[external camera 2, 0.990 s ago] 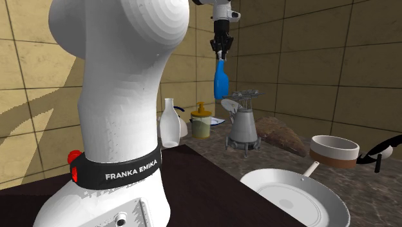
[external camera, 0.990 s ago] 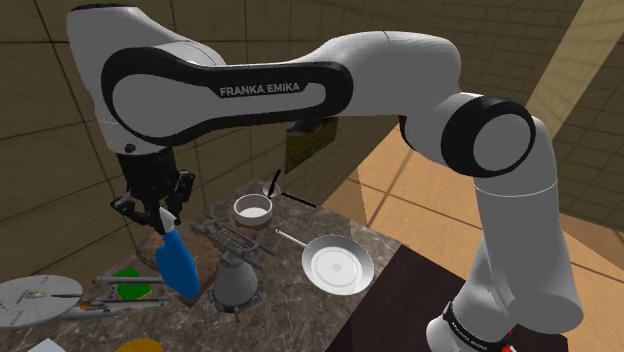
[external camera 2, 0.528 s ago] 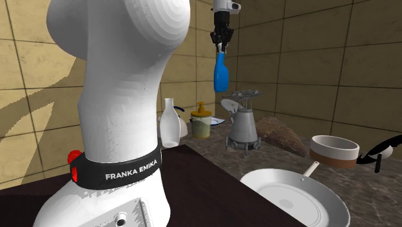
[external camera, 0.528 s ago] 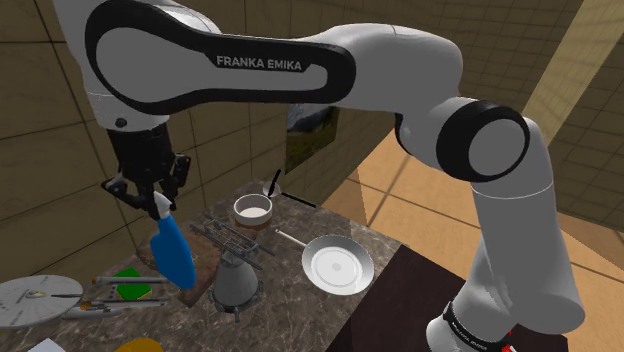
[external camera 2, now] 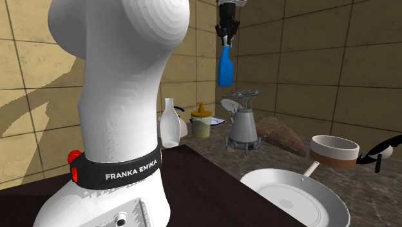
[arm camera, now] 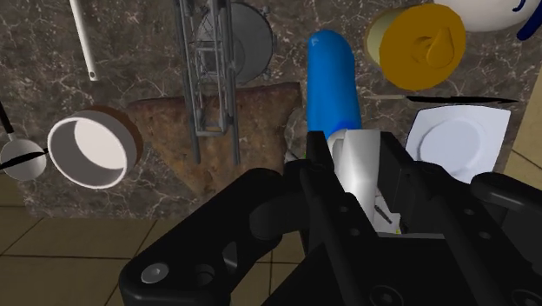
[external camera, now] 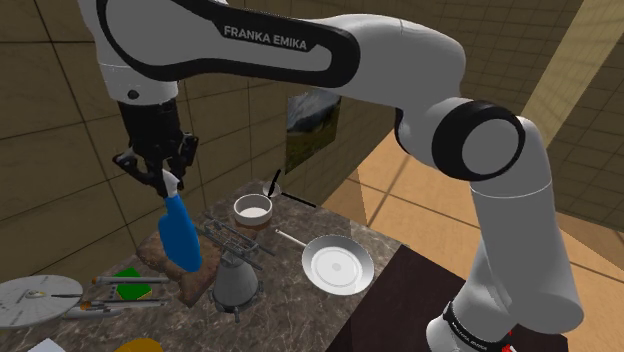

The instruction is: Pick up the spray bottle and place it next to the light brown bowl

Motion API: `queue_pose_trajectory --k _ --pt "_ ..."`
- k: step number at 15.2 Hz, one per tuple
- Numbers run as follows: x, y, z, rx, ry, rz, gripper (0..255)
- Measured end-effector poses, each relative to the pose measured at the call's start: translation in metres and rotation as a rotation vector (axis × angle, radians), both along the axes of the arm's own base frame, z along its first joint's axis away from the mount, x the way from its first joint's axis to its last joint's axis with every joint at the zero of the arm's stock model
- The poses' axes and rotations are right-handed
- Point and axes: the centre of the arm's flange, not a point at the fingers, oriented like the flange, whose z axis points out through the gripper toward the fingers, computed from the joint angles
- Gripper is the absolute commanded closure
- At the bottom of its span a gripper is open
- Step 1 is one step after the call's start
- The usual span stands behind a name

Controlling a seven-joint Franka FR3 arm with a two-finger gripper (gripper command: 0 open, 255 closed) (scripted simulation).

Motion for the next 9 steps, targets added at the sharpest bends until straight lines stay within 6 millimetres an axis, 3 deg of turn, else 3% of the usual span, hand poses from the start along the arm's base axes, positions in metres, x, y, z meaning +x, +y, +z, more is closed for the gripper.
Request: queue_pose_trajectory --k 9 --pt "0.043 -0.107 0.001 0.0 0.0 0.0 255"
